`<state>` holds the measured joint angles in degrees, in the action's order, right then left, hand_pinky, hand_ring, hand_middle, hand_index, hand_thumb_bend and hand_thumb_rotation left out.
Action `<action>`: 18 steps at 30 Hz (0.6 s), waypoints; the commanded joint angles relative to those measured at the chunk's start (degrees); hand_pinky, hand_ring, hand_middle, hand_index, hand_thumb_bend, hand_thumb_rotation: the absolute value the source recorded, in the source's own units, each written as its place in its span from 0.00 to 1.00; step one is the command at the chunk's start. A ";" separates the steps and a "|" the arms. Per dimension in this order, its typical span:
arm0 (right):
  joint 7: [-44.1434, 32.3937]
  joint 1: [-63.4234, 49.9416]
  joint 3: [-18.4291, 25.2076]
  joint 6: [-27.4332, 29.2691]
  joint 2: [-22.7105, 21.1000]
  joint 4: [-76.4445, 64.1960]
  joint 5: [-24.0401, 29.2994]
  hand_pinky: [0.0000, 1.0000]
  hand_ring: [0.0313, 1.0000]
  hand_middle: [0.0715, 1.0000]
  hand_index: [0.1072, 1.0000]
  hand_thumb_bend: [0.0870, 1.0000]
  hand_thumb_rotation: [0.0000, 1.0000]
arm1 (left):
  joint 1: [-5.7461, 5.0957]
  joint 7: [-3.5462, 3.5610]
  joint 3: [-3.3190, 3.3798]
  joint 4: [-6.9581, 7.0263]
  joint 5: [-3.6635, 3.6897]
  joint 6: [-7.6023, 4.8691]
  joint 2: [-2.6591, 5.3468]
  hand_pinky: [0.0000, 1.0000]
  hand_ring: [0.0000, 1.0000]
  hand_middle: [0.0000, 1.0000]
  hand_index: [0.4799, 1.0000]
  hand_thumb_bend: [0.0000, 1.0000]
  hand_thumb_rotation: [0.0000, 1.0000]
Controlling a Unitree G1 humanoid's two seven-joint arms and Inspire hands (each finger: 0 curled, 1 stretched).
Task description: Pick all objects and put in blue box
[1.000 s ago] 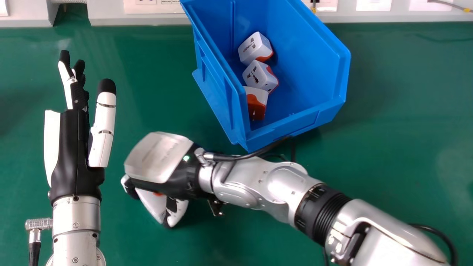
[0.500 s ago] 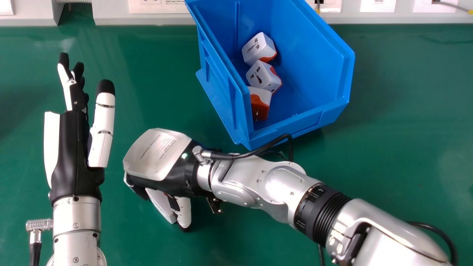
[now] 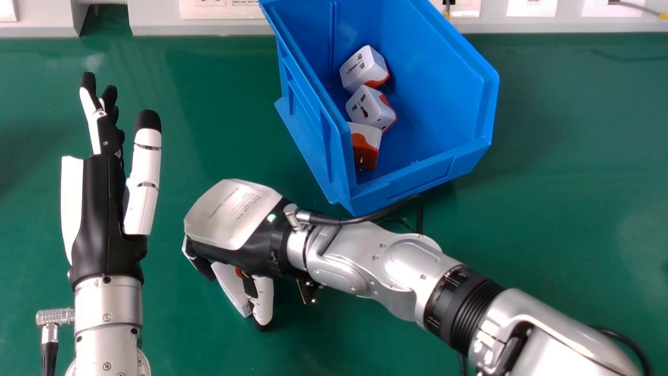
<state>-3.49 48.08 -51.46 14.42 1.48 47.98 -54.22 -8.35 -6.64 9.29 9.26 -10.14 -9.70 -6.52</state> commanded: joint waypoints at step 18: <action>-15.28 -19.76 11.58 -5.25 -13.70 -40.36 8.08 0.04 0.05 0.10 0.42 0.46 0.11 | 1.66 0.61 1.10 -2.60 0.96 -2.43 -2.22 0.98 1.00 1.00 1.00 0.39 1.00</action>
<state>-18.82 29.45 -41.76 9.12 -11.63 11.64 -47.54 -7.55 -6.10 10.19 6.77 -9.28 -10.39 -7.84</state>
